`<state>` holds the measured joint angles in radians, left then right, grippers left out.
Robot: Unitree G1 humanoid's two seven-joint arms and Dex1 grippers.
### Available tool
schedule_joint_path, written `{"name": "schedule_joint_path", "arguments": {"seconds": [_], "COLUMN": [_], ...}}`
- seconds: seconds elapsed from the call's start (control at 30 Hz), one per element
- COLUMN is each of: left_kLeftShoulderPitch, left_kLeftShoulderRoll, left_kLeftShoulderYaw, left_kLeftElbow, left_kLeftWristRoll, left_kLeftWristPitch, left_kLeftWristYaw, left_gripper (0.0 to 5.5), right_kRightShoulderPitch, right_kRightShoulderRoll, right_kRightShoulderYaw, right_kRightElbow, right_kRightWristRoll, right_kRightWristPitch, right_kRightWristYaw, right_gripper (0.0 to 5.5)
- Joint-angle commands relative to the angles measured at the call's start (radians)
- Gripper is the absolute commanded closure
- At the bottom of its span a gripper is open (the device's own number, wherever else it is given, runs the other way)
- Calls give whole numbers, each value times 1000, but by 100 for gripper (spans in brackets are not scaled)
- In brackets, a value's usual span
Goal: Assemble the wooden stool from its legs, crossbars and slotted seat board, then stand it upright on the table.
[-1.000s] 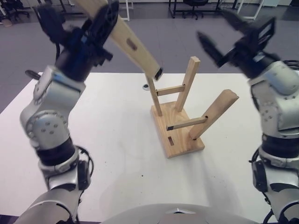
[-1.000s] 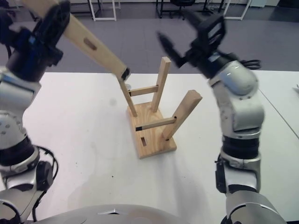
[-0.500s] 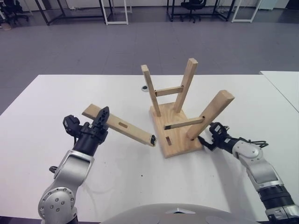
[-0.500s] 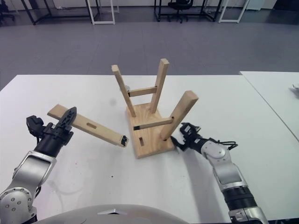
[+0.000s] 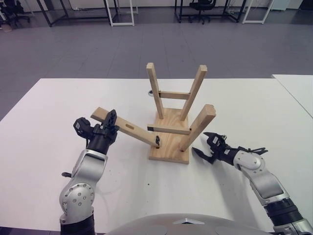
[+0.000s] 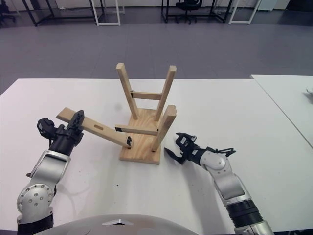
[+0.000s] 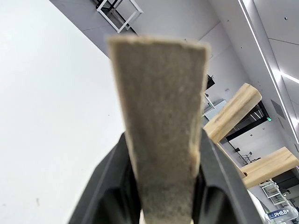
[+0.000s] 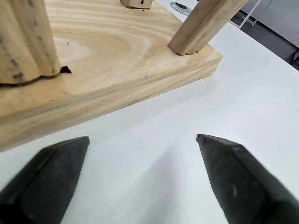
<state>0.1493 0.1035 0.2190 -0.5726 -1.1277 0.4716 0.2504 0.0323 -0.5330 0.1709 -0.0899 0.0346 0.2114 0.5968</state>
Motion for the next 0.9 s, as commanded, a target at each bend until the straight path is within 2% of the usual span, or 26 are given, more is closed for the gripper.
{"name": "schedule_joint_path", "arguments": {"seconds": [0.03, 0.23, 0.37, 0.53, 0.7, 0.8, 0.9], "left_kLeftShoulderPitch": [28, -27, -99, -93, -75, -110, -142], "left_kLeftShoulderRoll": [43, 138, 204, 204, 218, 220, 256], "left_kLeftShoulderYaw": [-22, -132, -221, -293, -368, -417, -511], "left_kLeftElbow": [-19, -157, -208, -205, -215, -171, -100], "left_kLeftWristRoll": [72, 270, 352, 459, 584, 677, 789], "left_kLeftWristPitch": [36, 137, 283, 313, 313, 321, 337], "left_kLeftWristYaw": [5, 87, 134, 137, 117, 118, 101], "left_gripper": [447, 447, 447, 447, 447, 444, 439], "right_kRightShoulderPitch": [-22, -47, -151, -247, -418, -530, -624], "right_kRightShoulderRoll": [19, 29, 135, 151, 102, 2, -93], "right_kRightShoulderYaw": [-14, -42, -232, -285, -345, -269, -100], "right_kRightElbow": [5, -36, -133, -349, -569, -641, -652], "right_kRightWristRoll": [-17, -45, 140, 323, 649, 650, 484], "right_kRightWristPitch": [1, 28, 71, 181, 444, 564, 632], "right_kRightWristYaw": [-30, -81, -174, -167, -208, -216, -258], "right_gripper": [120, 120, 120, 120, 120, 120, 120]}}
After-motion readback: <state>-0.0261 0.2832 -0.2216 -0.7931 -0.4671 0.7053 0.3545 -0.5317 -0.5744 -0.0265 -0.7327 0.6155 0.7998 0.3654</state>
